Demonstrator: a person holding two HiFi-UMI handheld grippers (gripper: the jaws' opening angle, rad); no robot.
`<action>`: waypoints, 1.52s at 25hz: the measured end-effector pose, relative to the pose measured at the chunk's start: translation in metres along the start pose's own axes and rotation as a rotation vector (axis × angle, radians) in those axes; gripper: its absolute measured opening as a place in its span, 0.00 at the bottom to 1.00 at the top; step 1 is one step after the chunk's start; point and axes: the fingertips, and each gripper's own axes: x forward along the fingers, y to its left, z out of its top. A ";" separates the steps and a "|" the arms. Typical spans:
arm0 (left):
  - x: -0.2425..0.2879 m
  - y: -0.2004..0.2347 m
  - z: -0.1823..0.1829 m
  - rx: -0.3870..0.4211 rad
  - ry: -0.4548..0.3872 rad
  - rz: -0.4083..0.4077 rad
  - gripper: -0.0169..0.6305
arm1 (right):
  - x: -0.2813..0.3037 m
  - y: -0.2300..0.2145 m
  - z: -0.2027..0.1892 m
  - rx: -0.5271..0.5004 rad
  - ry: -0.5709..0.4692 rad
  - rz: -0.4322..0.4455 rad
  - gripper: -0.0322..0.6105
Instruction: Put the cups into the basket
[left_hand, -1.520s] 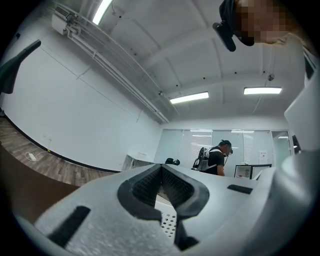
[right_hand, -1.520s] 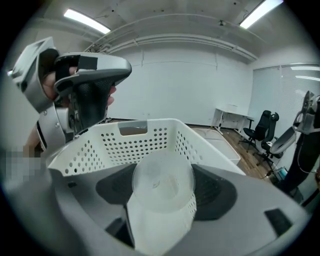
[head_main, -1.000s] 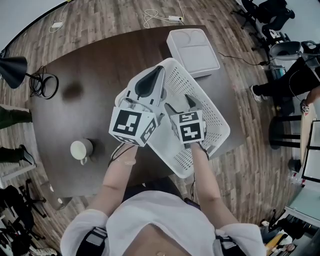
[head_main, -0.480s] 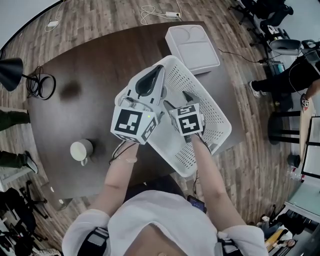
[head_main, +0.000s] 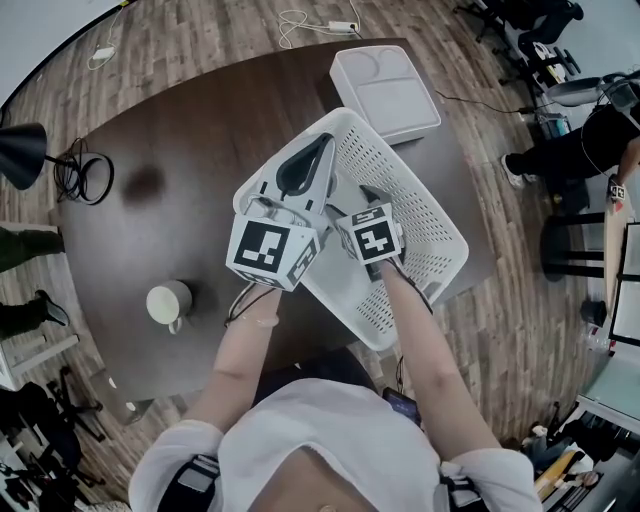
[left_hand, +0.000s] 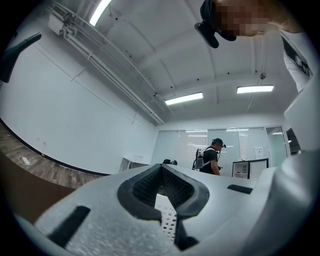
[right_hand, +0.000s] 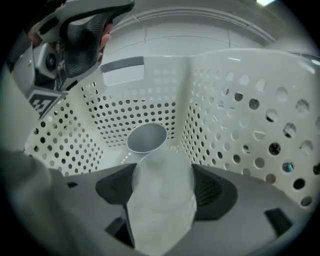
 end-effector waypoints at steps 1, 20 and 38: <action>0.000 0.000 -0.001 0.000 0.001 -0.001 0.04 | 0.002 -0.001 -0.002 0.009 0.002 0.002 0.58; 0.001 -0.001 -0.004 0.004 0.018 0.002 0.04 | 0.014 -0.007 -0.009 0.058 -0.002 0.008 0.58; 0.002 0.001 -0.006 0.005 0.028 0.001 0.04 | 0.011 -0.006 -0.004 0.017 -0.003 -0.030 0.67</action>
